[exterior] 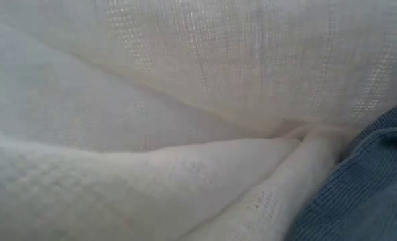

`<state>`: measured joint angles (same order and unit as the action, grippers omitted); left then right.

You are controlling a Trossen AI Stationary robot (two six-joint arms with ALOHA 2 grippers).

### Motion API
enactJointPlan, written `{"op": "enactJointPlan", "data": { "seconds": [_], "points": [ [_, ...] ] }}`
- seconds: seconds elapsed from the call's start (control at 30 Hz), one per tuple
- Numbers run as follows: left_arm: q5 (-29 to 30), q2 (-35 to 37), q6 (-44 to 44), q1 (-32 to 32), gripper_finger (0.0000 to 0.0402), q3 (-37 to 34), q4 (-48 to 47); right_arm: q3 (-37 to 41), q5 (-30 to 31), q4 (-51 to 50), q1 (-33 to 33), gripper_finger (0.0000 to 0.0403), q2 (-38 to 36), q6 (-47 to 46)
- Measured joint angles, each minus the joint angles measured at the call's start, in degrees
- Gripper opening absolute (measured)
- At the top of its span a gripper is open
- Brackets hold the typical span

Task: Sort clothes
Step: Put the white polo shirt into the blue laundry organizer

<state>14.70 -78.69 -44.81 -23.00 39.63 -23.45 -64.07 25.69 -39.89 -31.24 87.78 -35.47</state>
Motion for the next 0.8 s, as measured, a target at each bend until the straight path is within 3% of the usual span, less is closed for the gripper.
{"op": "enactJointPlan", "data": {
  "seconds": [0.23,0.57,0.7,0.8],
  "points": [
    [5.68,9.33,8.44,-1.13,0.0008,7.77,-3.24,-13.21,6.42,-10.24,0.0,0.0,-0.07,6.0],
    [12.66,23.94,23.96,-2.65,0.0008,20.55,-3.78,-33.23,21.03,-12.57,0.12,0.0,-0.15,28.97],
    [15.79,26.91,29.78,-2.64,0.0008,27.38,-3.65,-42.31,29.71,-12.09,0.38,0.0,-0.15,38.61],
    [19.06,27.56,34.78,-2.62,0.0008,32.73,-3.75,-48.92,32.59,-8.63,1.54,0.0,-0.15,46.6]
  ]
}}
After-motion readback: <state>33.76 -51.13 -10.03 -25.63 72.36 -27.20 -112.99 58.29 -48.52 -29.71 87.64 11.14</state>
